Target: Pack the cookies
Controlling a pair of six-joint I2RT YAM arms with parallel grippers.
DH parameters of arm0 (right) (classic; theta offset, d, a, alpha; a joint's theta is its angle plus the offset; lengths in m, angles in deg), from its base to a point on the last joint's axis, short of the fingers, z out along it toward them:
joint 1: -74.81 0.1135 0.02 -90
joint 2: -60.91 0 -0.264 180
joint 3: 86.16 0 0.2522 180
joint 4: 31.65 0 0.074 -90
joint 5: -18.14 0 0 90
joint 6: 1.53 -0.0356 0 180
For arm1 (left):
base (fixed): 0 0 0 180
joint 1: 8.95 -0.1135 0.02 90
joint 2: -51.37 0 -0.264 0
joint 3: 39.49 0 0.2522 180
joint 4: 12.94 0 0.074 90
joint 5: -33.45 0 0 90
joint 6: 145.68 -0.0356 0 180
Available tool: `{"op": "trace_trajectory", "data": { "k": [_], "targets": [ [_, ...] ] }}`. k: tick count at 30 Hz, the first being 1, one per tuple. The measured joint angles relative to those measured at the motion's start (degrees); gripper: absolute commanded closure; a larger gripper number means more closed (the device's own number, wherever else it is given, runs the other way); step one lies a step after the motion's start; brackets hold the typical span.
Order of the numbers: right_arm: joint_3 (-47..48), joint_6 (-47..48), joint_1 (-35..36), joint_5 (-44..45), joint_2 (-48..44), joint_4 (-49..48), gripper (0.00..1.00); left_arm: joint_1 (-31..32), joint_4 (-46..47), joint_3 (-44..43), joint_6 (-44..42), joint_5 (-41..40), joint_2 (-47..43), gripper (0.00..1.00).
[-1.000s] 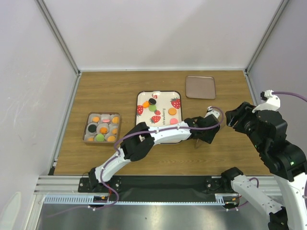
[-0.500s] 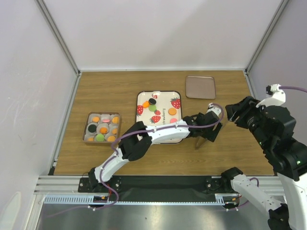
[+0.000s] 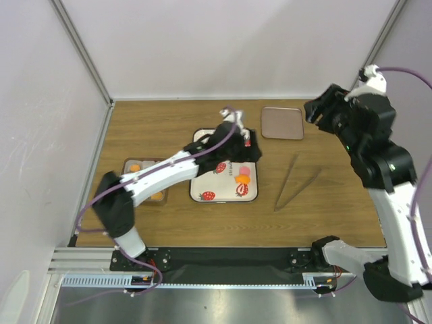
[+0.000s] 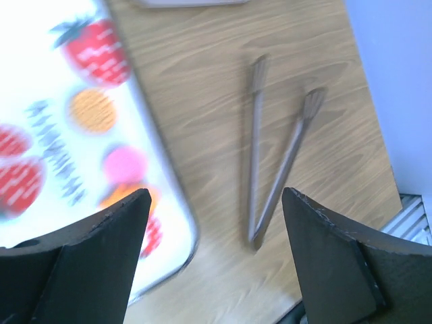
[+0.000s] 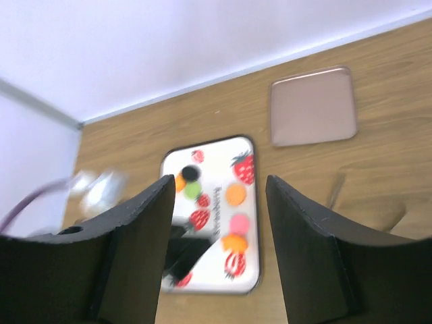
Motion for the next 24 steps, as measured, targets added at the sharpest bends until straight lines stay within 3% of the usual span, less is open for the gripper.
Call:
{"op": "trace_trajectory", "data": {
  "k": [6,11,18,24],
  "targets": [
    [-0.7,1.0,-12.7,-9.7,14.1,-7.7,0.39,-1.9,-1.5,16.8,0.9,0.8,-19.1,0.15],
    [-1.4,1.2,-18.1,-12.9,30.3,-12.7,0.41,-1.7,-6.6,25.5,0.1,1.0,-38.9,0.16],
    [7.8,3.9,-21.1,-12.8,53.9,-14.6,0.46,-1.7,-15.9,30.1,-1.2,1.4,-63.8,0.16],
    [16.7,5.8,-23.4,-11.9,67.1,-14.0,0.5,-1.7,-22.9,30.4,-1.1,2.2,-70.9,0.16]
  ]
}}
